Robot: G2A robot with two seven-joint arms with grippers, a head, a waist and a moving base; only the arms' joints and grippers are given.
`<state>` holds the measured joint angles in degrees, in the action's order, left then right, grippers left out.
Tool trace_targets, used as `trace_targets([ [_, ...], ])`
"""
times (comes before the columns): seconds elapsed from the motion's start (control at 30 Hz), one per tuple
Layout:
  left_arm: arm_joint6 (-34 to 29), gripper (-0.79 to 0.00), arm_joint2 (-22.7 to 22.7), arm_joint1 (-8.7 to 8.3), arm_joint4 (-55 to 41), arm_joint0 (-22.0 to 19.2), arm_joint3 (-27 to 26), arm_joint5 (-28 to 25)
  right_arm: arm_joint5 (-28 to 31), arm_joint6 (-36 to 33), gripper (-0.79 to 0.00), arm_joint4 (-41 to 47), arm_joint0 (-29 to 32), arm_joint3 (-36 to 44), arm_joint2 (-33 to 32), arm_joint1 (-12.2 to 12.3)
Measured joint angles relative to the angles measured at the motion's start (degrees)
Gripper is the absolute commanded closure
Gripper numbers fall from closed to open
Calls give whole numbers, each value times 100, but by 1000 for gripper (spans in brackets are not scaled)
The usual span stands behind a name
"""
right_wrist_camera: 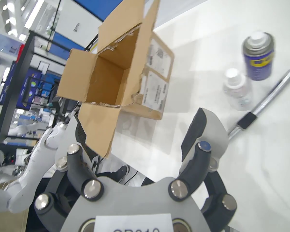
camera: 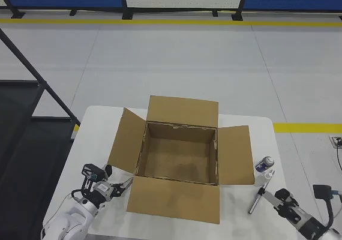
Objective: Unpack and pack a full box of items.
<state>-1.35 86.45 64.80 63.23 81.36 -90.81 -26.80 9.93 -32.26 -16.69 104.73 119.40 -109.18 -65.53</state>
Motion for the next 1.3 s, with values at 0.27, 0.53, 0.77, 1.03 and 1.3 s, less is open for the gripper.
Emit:
trace_targets([
  [0.27,414,-785,791,-81,-296,778,-761,-150,-539,-537,-785,-948,-355,-237,-10,86],
  [0.53,497,-785,1724,-127,-1123,1499,-1527,-366,-742,-727,-785,-764,-540,-398,-65,100],
  [0.77,250,-785,2117,-144,-1803,1656,-1657,-499,-92,-781,-785,59,-934,-443,-115,126],
  [1.03,362,-785,2178,-125,-1916,1810,-1639,-542,400,-2254,-785,1119,-2469,-1594,202,304],
  [1.3,484,-785,2227,-103,-1968,1915,-1635,-537,66,-2409,-785,682,-3801,-2408,1299,332],
])
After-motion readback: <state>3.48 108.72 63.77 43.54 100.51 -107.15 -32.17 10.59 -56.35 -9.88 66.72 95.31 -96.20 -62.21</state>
